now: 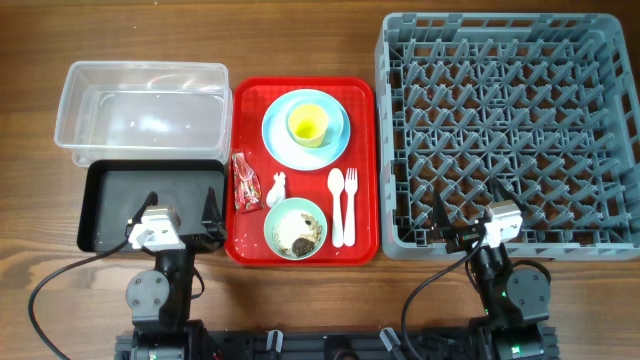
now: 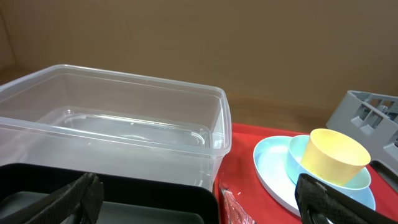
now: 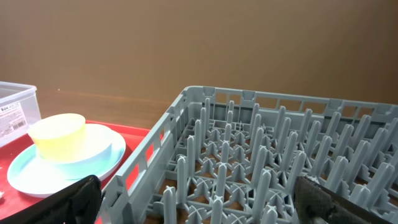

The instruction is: Sort waste into correct bins and load items into the dishwasher rack

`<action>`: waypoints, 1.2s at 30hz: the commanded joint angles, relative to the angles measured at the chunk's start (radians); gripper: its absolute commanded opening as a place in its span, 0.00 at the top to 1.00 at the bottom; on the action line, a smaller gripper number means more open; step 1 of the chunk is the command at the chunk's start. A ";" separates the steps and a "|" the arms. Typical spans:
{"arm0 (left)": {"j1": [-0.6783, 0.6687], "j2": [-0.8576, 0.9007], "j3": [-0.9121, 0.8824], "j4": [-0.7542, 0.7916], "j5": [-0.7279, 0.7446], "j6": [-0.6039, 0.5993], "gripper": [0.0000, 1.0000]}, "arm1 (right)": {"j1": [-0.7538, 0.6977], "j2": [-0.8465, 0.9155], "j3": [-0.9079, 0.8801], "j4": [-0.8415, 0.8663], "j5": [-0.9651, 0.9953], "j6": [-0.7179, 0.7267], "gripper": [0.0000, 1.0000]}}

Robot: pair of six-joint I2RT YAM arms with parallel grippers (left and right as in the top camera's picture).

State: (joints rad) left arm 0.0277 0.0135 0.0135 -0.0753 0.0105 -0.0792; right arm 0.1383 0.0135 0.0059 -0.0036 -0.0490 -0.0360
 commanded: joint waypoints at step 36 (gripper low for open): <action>-0.004 -0.006 0.026 0.042 0.293 -0.337 0.00 | -0.004 -0.002 -0.001 0.005 -0.011 -0.010 0.00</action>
State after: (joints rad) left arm 0.0277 0.0139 0.0120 -0.0292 0.1688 -0.3729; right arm 0.1383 0.0139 0.0063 -0.0036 -0.0490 -0.0360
